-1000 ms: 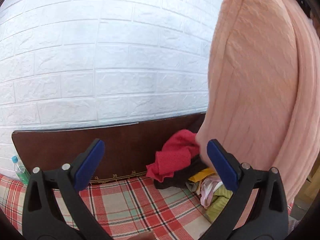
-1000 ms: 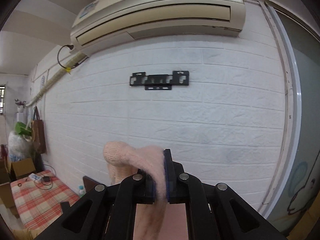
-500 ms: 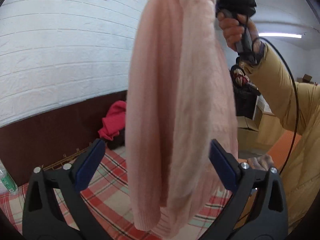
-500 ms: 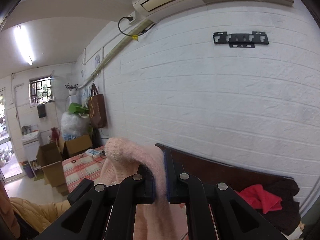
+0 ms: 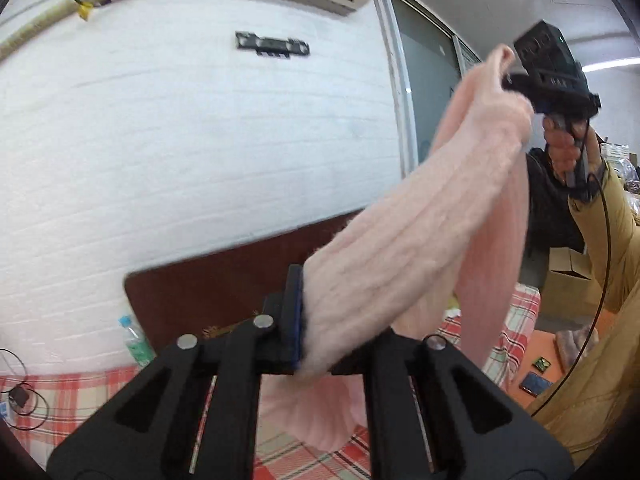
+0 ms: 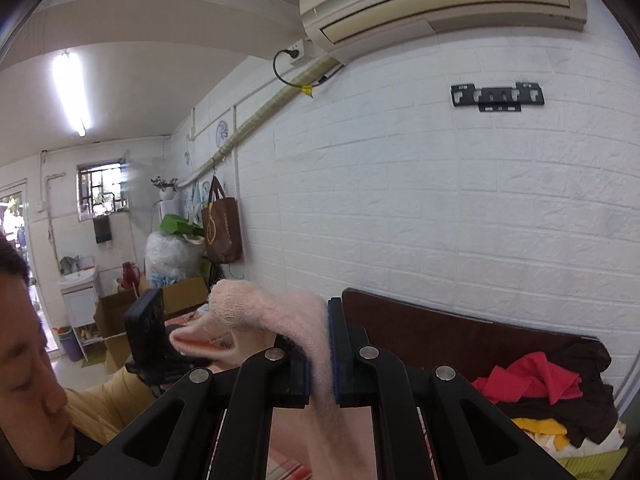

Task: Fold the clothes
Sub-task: 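Lay the pink sweater flat on the bed with both grippers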

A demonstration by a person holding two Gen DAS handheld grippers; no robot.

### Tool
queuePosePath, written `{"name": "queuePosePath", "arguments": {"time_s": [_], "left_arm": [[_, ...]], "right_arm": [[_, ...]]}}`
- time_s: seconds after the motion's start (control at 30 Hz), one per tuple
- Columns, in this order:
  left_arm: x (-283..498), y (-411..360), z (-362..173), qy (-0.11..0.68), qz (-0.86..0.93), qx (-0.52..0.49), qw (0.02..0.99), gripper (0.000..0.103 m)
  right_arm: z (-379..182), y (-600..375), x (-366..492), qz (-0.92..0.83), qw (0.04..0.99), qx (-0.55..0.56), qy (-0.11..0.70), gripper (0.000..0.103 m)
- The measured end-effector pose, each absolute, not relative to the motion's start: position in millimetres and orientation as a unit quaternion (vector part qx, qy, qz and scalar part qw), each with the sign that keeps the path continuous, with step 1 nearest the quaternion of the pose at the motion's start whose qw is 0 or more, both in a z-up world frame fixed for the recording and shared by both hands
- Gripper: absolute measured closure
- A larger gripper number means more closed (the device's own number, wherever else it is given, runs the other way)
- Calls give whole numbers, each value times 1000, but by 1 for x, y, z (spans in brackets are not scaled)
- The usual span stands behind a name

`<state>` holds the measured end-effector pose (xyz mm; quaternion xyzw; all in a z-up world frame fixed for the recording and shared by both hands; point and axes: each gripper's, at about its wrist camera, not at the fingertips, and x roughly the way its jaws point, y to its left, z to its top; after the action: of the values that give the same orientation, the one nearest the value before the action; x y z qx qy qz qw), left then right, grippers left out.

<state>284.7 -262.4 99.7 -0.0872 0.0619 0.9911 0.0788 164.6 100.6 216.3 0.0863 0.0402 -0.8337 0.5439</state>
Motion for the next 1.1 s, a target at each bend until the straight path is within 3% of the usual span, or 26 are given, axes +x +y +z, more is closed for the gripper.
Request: {"name": "queuePosePath", "arguments": {"time_s": [0.17,0.33,0.47,0.67,0.7,0.83,0.9,0.93,1.1], "left_arm": [[232,-293,88,53,987,-149,18,92],[171,-325,69,43,974,-219,-43,91],[122,-351,53,34,957,-274,-92,91],[31,-386,-54,10,919,-375,-118,92],[16,-392,-73,6,912,-392,-122,92],[-45,-415,-148,-11,879,-458,-136,91],[-75,-427,-186,-19,860,-490,-142,90],[-84,-431,-193,-24,856,-497,-141,89],[-79,-450,-188,-65,862,-485,-133,78]], "right_arm": [[226,93,162,-832,548,79,44,96],[188,45,70,-818,548,174,10,96],[102,-20,-38,-797,520,307,2,95],[-81,-92,-163,-763,417,494,-4,90],[-100,-92,-169,-762,403,507,-3,83],[-160,-80,-180,-761,356,543,3,72],[-167,-69,-158,-744,376,552,11,41],[-168,-64,-141,-738,388,552,23,36],[-188,-42,-60,-698,423,576,39,34]]}}
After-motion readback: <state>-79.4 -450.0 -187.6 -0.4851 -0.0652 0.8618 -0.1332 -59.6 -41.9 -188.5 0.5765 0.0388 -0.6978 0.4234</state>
